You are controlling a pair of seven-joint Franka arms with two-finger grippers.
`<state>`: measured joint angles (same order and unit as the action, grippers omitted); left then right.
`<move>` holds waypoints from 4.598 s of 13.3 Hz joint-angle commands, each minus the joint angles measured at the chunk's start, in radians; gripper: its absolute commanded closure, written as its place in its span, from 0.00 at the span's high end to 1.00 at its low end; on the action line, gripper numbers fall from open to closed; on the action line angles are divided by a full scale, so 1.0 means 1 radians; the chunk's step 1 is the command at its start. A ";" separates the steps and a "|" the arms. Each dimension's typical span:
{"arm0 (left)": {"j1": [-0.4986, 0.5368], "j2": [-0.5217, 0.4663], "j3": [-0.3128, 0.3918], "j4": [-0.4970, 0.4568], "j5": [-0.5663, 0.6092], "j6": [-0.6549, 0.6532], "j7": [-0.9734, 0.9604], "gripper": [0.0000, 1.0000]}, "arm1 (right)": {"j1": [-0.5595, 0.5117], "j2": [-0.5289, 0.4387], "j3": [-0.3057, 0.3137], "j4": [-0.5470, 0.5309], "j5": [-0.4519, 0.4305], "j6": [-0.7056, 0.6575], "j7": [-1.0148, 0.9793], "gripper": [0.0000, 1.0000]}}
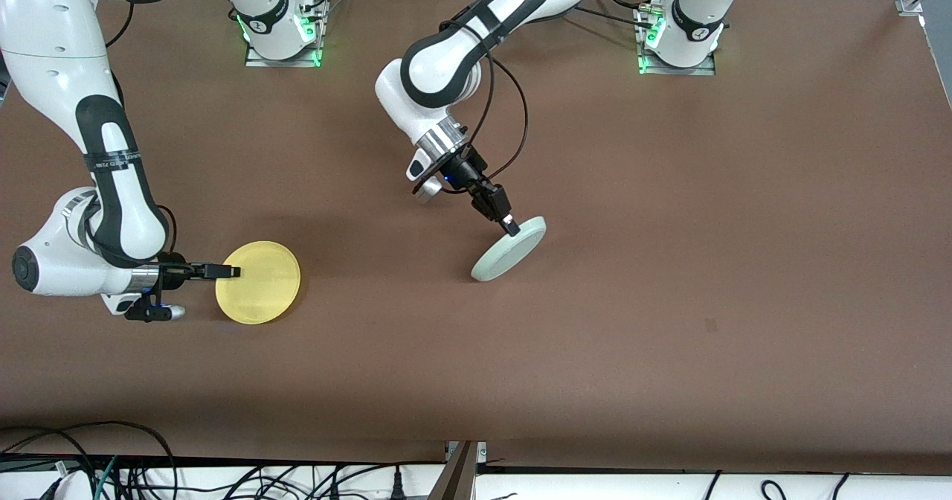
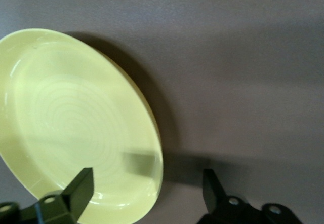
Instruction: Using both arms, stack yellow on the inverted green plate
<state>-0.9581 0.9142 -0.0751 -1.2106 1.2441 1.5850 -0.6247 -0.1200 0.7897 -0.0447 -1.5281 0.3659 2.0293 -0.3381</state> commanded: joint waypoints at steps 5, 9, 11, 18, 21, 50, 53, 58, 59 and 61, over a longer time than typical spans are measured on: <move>-0.068 0.112 0.017 0.063 0.109 0.004 -0.122 0.00 | -0.015 0.005 0.008 0.013 0.015 -0.008 -0.030 0.00; -0.117 0.126 0.015 0.056 0.098 -0.006 -0.153 1.00 | -0.009 0.002 0.009 0.017 0.012 -0.011 -0.030 0.00; -0.155 0.137 0.014 0.043 0.097 -0.025 -0.240 1.00 | -0.007 -0.010 0.012 0.026 0.011 -0.014 -0.030 0.00; -0.214 0.184 -0.011 0.052 0.051 0.018 -0.627 1.00 | 0.074 -0.113 0.016 0.075 -0.155 -0.092 -0.013 0.00; -0.200 0.178 -0.009 0.066 -0.018 0.181 -0.800 1.00 | 0.108 -0.154 0.016 0.075 -0.223 -0.118 -0.012 0.00; 0.605 -0.353 -0.018 0.069 -1.187 0.115 0.294 1.00 | 0.279 -0.221 0.425 -0.253 -0.173 0.259 0.882 0.00; 0.689 -0.428 -0.018 0.068 -1.227 -0.015 0.403 1.00 | 0.319 -0.213 0.425 -0.296 -0.174 0.314 0.915 0.00; 0.762 -0.648 -0.009 -0.111 -1.246 -0.145 0.474 1.00 | 0.350 -0.208 0.425 -0.345 -0.173 0.366 0.936 0.00; 0.762 -0.707 0.003 -0.172 -1.244 -0.143 0.476 1.00 | 0.352 -0.204 0.425 -0.352 -0.173 0.393 0.936 0.00; 0.765 -0.796 0.058 -0.275 -1.246 -0.135 0.531 1.00 | 0.353 -0.199 0.425 -0.351 -0.173 0.410 0.935 0.00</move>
<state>-0.2050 0.2591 -0.0551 -1.3059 0.0242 1.4220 -0.1642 0.2272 0.6092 0.3800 -1.8553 0.1820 2.4075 0.5855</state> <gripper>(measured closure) 0.000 0.982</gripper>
